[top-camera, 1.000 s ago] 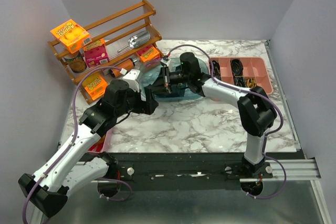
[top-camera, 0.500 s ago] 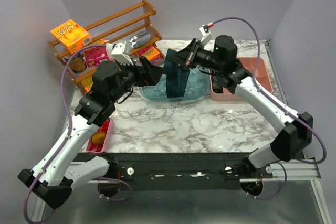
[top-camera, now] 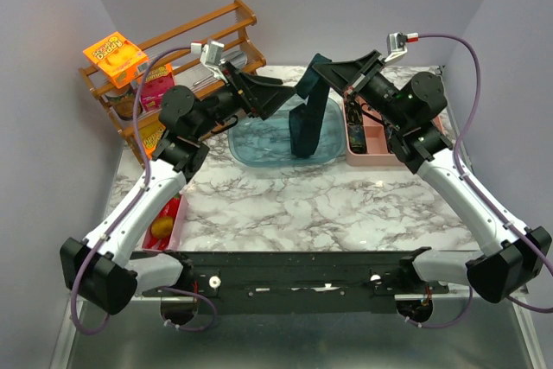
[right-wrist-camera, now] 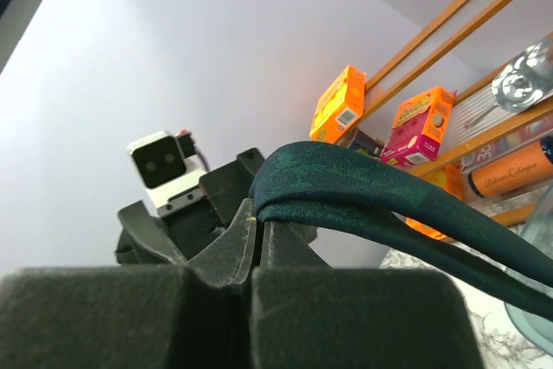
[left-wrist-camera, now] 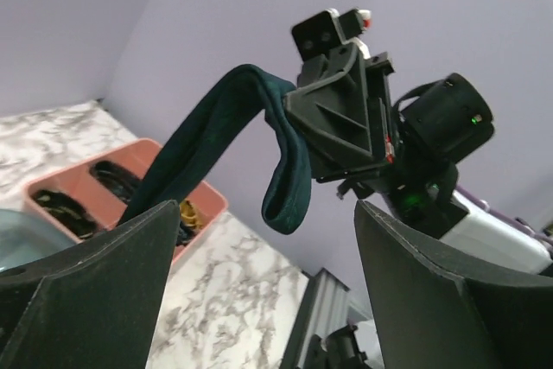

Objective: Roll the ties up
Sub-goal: Pick up the tie from the bin.

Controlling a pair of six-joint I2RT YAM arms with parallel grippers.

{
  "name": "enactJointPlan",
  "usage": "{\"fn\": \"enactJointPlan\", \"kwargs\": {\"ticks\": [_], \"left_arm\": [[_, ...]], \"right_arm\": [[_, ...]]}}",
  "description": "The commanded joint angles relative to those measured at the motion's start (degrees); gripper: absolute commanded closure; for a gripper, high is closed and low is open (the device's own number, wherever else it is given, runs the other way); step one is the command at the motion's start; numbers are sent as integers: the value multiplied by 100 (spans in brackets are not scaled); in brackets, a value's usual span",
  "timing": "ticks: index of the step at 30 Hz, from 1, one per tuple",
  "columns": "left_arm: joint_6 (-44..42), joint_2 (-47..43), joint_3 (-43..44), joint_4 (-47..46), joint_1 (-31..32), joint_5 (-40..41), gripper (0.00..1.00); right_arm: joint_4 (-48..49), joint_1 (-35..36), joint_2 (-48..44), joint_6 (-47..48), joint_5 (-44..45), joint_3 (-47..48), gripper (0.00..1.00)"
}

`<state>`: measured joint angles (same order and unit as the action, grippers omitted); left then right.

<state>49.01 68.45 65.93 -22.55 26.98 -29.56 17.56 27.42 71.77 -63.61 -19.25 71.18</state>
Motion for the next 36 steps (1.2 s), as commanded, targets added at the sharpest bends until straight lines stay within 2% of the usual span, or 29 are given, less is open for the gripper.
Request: {"fn": "enactJointPlan", "kwargs": {"ticks": [1,3,9,14,19,22,23,25,26,27,28,30,32,33,34,36], "left_arm": [[1117,389,-19,-1942,-9,-1122,10],[1224,441,-98,-2183,-9,-1148,11],[1022,608,-28,-1841,62,-1052,17],[1022,810,103,-1736,97,-1104,32],[1066,1030,166,-1762,158,-999,38],[1031,1074,244,-1710,176,-964,53],[1031,1083,271,-1709,176,-964,66],[996,1031,289,-1622,176,-920,79],[918,1004,323,-1561,176,-911,90],[856,917,350,-1464,176,-902,95],[768,864,376,-1194,176,-859,100],[391,663,525,-815,176,-832,100],[84,530,831,-34,176,-753,100],[-292,408,973,274,176,-709,100],[-479,363,1122,912,176,-648,100],[-839,223,1527,1417,176,-498,100]], "right_arm": [[354,-44,-137,-239,-79,-25,100],[318,-52,-128,-257,-79,-34,100],[379,-52,-22,-380,-220,-25,99],[406,-52,22,-450,-325,-60,100],[476,-52,83,-494,-475,-86,100],[538,-52,127,-555,-563,-156,100],[546,-52,144,-564,-589,-165,100],[546,-52,197,-591,-720,-183,99],[555,-52,241,-608,-764,-209,98],[616,-52,267,-617,-791,-236,97],[643,-52,285,-626,-852,-271,95],[643,-52,338,-626,-905,-367,92],[652,-44,382,-600,-1028,-429,86],[608,-52,417,-582,-1098,-473,82],[556,-52,443,-512,-1186,-499,71],[320,-52,513,-433,-1327,-552,61]]}}
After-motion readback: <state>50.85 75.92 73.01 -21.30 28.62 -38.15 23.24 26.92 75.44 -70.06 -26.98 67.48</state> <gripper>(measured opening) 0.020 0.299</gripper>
